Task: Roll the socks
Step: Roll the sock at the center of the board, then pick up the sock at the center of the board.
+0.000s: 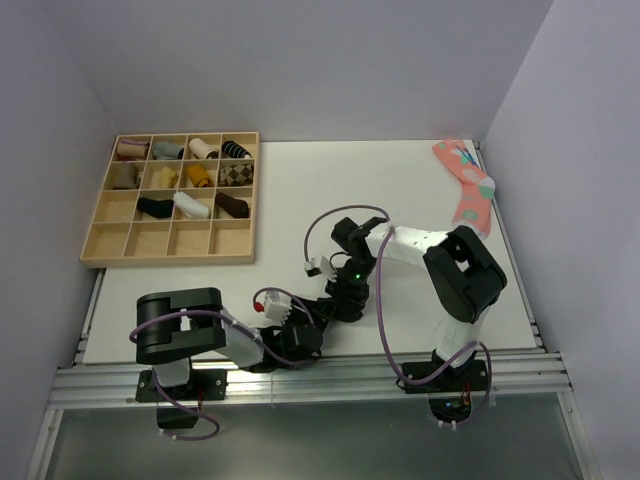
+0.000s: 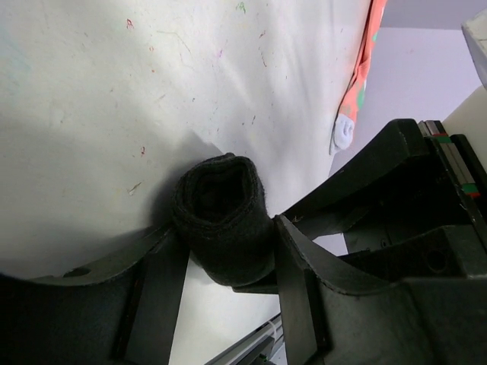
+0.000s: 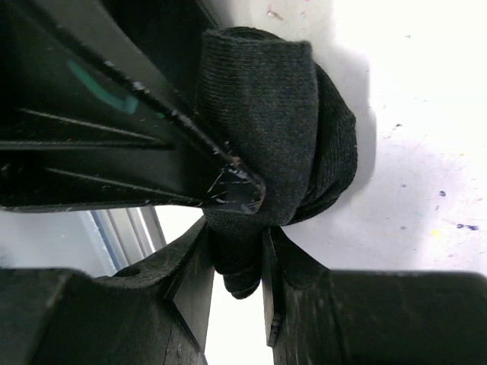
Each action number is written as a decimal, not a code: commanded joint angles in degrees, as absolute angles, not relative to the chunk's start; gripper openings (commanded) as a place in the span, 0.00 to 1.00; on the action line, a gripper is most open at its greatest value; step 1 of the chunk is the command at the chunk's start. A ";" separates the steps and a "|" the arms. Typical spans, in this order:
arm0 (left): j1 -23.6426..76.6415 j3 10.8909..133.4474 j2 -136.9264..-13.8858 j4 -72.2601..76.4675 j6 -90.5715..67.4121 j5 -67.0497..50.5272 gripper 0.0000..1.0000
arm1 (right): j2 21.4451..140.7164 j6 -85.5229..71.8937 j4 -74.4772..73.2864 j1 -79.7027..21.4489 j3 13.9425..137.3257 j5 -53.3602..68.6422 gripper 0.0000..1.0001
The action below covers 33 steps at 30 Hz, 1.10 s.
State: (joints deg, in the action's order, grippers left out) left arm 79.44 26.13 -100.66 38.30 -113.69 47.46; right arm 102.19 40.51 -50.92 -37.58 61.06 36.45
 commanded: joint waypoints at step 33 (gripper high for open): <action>79.80 22.59 -102.75 42.10 -111.01 46.49 0.54 | 106.35 38.15 -58.80 -40.25 70.66 44.21 0.22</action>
